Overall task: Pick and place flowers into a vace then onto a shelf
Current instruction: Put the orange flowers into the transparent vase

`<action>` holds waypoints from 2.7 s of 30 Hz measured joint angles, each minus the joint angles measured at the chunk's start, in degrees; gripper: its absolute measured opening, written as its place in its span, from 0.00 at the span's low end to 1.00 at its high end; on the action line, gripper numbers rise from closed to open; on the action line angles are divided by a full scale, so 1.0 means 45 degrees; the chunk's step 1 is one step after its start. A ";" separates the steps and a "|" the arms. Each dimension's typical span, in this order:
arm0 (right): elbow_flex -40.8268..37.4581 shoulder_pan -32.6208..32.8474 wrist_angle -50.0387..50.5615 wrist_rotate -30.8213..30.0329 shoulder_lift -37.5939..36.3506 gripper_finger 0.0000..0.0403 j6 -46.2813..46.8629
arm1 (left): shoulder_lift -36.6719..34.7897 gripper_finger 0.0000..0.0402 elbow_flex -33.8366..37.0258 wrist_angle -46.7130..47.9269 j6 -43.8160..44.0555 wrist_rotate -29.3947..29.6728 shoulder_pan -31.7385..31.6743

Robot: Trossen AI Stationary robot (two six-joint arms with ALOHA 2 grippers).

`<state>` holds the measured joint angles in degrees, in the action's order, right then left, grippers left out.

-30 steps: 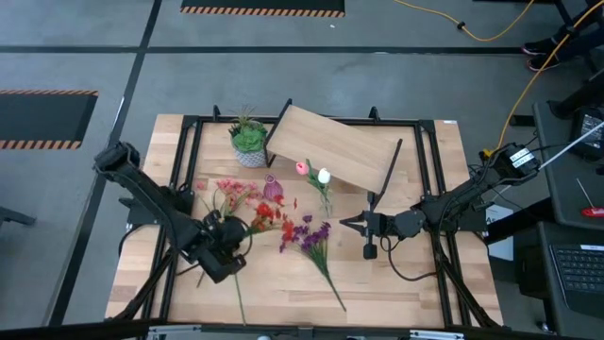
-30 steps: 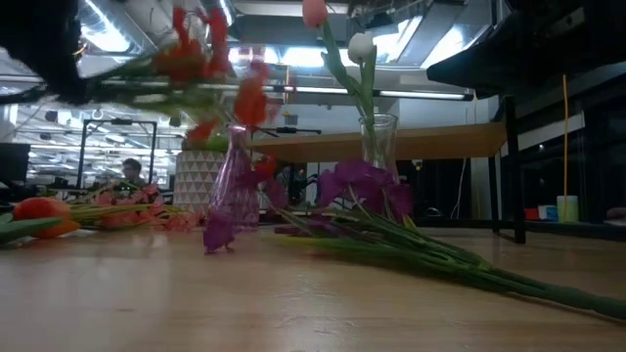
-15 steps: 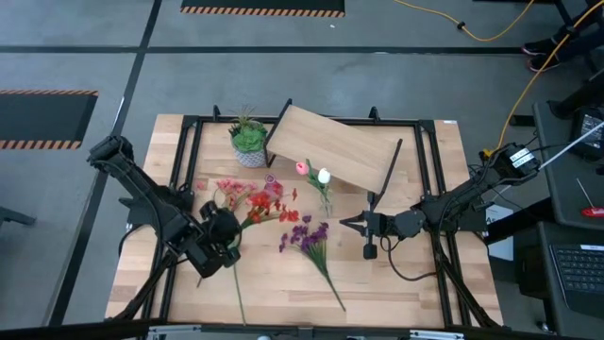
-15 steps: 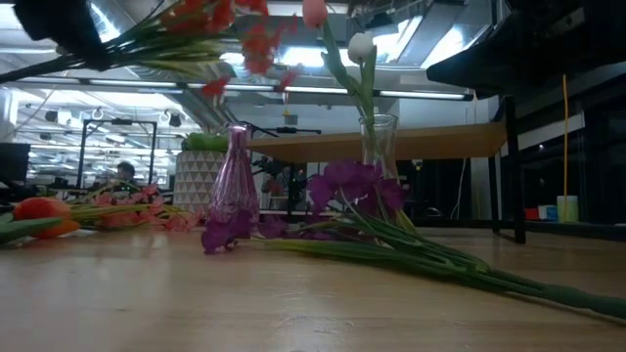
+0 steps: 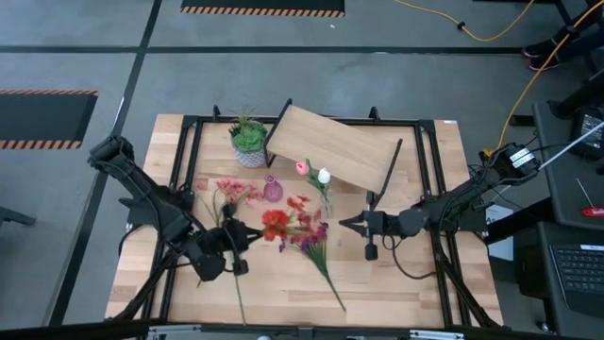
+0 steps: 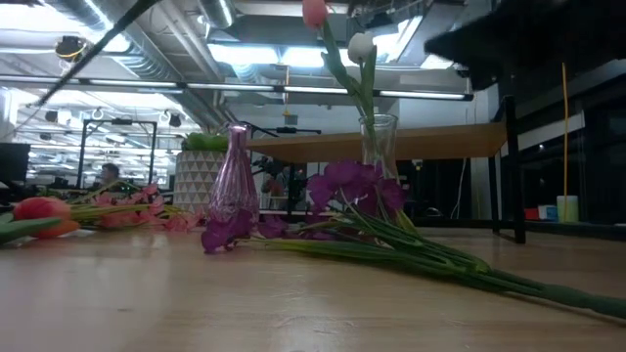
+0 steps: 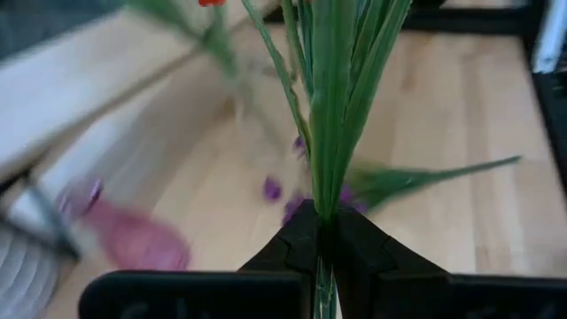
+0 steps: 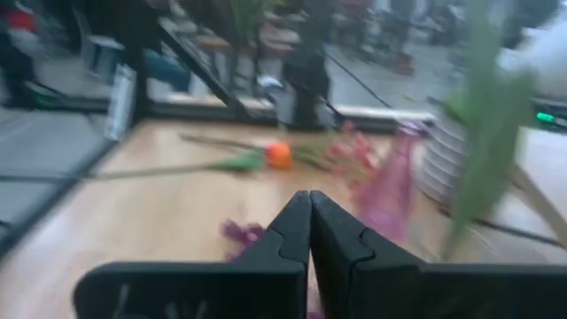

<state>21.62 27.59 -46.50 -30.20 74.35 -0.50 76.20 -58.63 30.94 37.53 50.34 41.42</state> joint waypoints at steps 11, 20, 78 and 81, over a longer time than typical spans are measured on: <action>0.0017 0.0005 -0.0899 0.1690 0.0000 0.03 -0.0596 | 0.0035 0.03 0.1327 -0.6727 -0.6850 -0.3431 -0.2040; 0.0012 0.0005 -0.1363 0.2079 0.0000 0.03 -0.0722 | 0.0035 0.03 0.2806 -1.1071 -0.8961 -0.6503 -0.3928; 0.4043 -0.2025 -0.0899 0.4098 0.2477 0.53 -0.2615 | 0.2293 0.03 0.2958 -1.5597 -1.0961 -1.0563 -0.6371; 0.4043 -0.2025 -0.0907 0.4120 0.2480 0.51 -0.2585 | 0.2293 0.03 0.2958 -1.5625 -1.1063 -1.0553 -0.6371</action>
<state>39.81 18.48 -50.58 -11.65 85.51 -12.13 86.52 -45.32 -39.37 -12.25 2.85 12.75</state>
